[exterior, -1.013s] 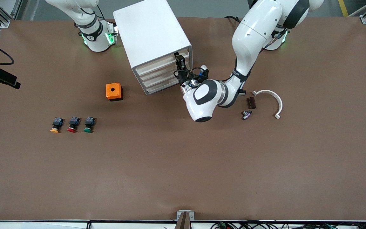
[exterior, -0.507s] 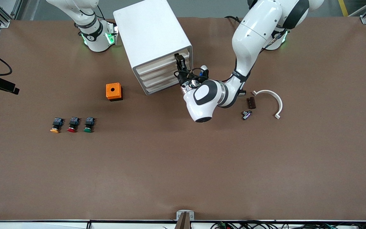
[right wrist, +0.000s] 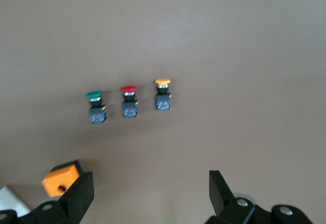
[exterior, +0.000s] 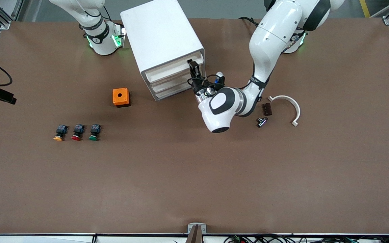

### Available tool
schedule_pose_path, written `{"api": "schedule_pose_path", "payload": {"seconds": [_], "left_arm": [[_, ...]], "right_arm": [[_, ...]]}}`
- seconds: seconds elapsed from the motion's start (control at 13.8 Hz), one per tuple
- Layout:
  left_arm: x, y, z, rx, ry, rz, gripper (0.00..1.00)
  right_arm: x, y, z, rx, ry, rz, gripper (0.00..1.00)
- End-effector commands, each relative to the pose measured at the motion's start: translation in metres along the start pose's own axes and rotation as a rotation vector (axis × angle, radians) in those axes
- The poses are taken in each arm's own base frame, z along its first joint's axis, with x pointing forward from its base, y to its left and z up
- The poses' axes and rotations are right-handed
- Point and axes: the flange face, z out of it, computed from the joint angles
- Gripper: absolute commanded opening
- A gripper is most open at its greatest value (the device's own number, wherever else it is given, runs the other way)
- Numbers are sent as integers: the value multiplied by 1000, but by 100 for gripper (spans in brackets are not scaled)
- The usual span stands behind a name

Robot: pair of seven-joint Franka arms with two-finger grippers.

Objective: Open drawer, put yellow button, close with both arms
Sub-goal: 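Pull the drawer open with the left gripper while the right gripper reaches the buttons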

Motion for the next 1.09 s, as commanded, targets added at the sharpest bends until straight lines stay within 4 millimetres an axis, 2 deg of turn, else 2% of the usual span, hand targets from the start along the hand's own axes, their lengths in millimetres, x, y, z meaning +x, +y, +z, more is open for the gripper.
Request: {"api": "schedule_pose_path", "payload": {"seconds": [0.0, 0.07, 0.22, 0.43, 0.65, 0.8, 1.01], "left_arm": [[13, 6, -34, -39, -47, -5, 9], [15, 6, -39, -46, -58, -7, 9], [25, 9, -63, -62, -102, -12, 9], [39, 11, -88, -62, -145, -18, 9], [49, 13, -103, -65, -171, 0, 11], [55, 14, -114, -67, -190, 5, 14], [63, 15, -125, -69, -210, 16, 14]], "right_arm": [[0, 9, 50, -12, 22, -7, 100], [3, 17, 65, -8, 44, 6, 100], [3, 30, 113, 23, 94, 41, 100], [-11, 30, 185, 80, 151, 88, 100], [-11, 27, 239, 79, 172, 63, 100], [-8, 32, 263, 79, 167, 65, 100], [-9, 31, 281, 97, 142, 74, 100]]}}
